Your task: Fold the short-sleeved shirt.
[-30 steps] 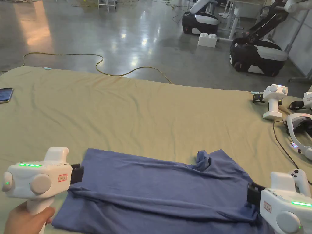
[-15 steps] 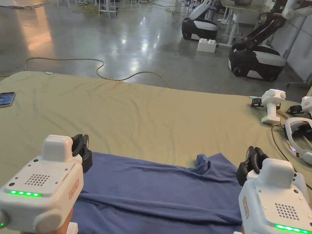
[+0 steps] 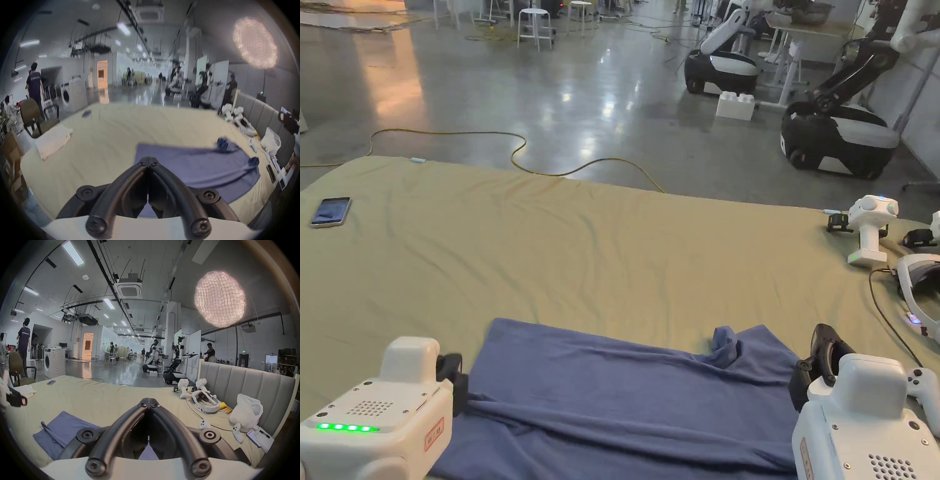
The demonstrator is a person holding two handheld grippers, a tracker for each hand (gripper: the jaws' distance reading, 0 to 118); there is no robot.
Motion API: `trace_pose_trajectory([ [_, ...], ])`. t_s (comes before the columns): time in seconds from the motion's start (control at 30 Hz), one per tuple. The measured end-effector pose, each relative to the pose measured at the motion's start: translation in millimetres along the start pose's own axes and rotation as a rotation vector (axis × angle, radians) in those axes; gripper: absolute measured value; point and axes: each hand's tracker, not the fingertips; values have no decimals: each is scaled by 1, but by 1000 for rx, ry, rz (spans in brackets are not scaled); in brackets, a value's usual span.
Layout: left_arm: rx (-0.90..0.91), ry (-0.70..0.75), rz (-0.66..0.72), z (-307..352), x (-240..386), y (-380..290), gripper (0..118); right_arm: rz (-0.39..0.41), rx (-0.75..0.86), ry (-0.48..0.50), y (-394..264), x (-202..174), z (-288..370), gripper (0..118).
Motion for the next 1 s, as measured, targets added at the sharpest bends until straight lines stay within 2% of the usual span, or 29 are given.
trace_pose_trajectory([
  [0.1, -193, 11, 20, -31, -19, -12, 0, 5, -36, -4, -7, 3, -2, 0],
  [0.13, -277, 19, 24, -42, -26, -14, 6, 9, -50, -4, -10, 4, -4, 0],
  [0.23, -445, -14, 52, -67, -39, -23, 31, 21, -91, 1, -20, 7, -6, 0],
  [0.27, -474, -37, 49, -72, -41, -26, 37, 28, -101, 0, -23, 9, -7, 0],
  [0.3, -506, -30, 33, -78, -42, -28, 37, 34, -113, -4, -27, 10, -7, 0],
  [0.37, -562, 3, 8, -87, -41, -34, 68, 37, -131, -11, -32, 12, -8, 0],
  [0.4, -578, 24, -5, -92, -40, -37, 69, 34, -140, -14, -35, 14, -8, 0],
  [0.47, -650, 40, -33, -105, -36, -48, 69, 29, -155, -20, -39, 17, -8, 0],
  [0.57, -589, 50, -59, -96, -29, -51, 69, 24, -162, -21, -41, 20, -7, 0],
  [0.63, -609, 61, -40, -95, -27, -50, 63, 20, -160, -23, -39, 24, -4, 0],
  [0.67, -614, 59, -47, -94, -25, -50, 53, 15, -156, -23, -38, 26, -3, 0],
  [0.73, -616, 24, -63, -91, -22, -48, 21, 3, -159, -20, -35, 31, -3, 0],
  [0.77, -620, 11, -64, -89, -21, -47, 9, -6, -161, -16, -33, 34, -2, 0],
  [0.8, -626, -25, -51, -88, -21, -47, 7, -15, -165, -11, -31, 38, -1, 0],
  [1.0, -543, -34, 6, -58, -29, -48, 7, -32, -165, -5, -24, 62, 12, 0],
])
